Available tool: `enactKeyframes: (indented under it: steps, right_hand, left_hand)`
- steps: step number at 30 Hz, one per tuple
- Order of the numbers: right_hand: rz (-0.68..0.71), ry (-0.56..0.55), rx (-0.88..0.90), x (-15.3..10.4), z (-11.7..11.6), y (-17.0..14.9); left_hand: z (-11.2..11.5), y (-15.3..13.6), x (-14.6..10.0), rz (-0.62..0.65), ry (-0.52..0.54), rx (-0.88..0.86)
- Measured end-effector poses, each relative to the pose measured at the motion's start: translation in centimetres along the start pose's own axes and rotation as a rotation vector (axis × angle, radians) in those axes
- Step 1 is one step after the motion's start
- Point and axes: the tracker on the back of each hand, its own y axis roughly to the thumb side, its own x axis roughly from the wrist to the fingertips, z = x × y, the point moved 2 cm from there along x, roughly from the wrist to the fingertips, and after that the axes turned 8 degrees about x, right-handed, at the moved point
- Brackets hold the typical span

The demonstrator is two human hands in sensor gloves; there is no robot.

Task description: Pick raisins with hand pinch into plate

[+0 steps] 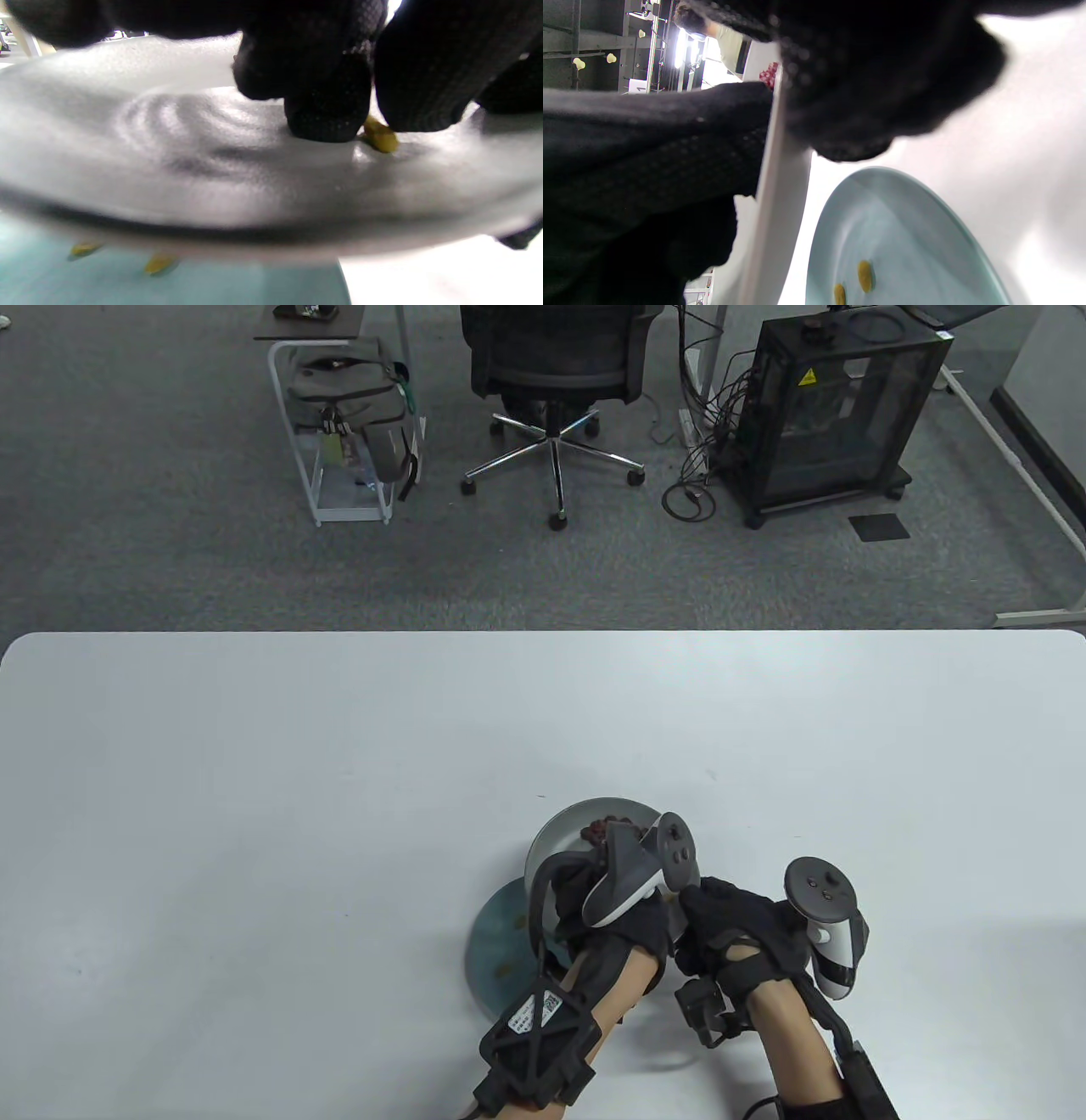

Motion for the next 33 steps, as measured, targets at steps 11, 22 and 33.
enactKeyframes:
  steps: [11,22,33]
  right_hand:
    - [-0.006,0.008,-0.003,0.0,0.0,0.0]
    - [-0.008,-0.019,-0.008,0.1,0.6,0.0]
    - [-0.022,-0.076,0.009,0.4,2.2,-0.3]
  left_hand:
    - [0.3,0.2,0.1,0.011,-0.023,0.003]
    - [-0.1,-1.1,-0.8,0.048,-0.001,-0.037]
    - [-0.9,-4.1,-2.8,0.055,0.035,-0.041]
